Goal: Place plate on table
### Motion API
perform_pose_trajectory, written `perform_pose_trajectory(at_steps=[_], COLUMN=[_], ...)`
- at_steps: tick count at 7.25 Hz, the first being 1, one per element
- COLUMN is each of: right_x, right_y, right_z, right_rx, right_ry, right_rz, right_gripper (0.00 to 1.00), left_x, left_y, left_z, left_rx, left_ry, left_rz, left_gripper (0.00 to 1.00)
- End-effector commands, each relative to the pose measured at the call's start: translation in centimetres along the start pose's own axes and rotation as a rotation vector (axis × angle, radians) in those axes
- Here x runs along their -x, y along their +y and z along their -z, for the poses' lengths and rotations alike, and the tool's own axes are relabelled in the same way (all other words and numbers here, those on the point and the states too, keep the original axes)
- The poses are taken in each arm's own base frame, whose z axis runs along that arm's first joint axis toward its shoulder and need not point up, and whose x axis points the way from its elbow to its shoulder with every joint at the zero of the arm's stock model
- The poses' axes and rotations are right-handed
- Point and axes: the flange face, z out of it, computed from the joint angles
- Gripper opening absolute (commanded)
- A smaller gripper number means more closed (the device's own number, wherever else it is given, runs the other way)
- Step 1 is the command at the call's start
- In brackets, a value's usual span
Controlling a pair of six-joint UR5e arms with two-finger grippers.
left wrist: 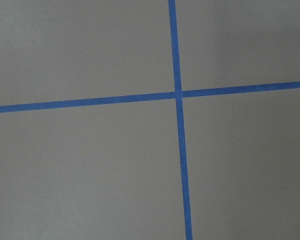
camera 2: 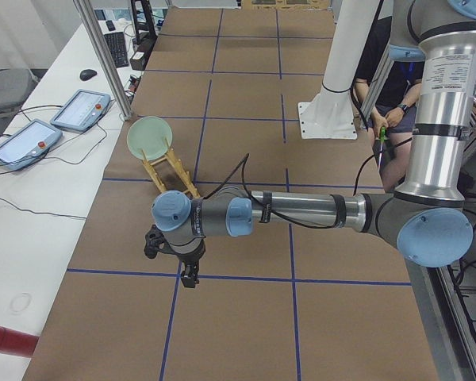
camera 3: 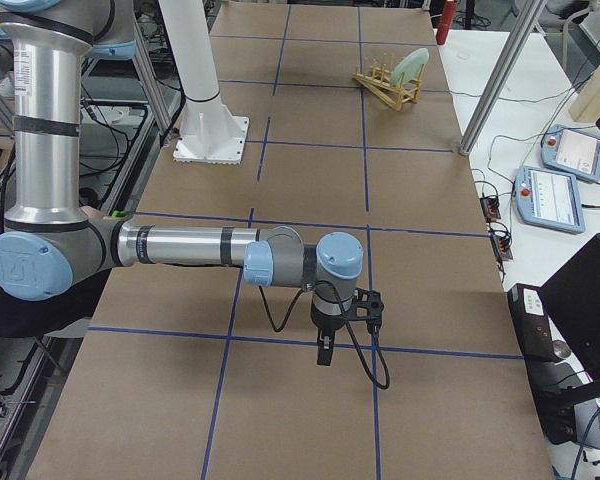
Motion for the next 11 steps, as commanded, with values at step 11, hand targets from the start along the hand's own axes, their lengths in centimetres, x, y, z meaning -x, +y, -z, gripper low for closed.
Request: perform_pose_trajectory(at_steps=[11], right_x=[0.0], right_y=[0.0], right_z=[0.0], right_rx=[0.000], right_ry=[0.000], right_rz=[0.000], right_gripper=[1.00], left_x=[-29.7], left_y=[-15.6], left_z=[6.5], left_rx=[-0.534], left_ry=[0.408], left_rz=[0.151], left_gripper=[1.00])
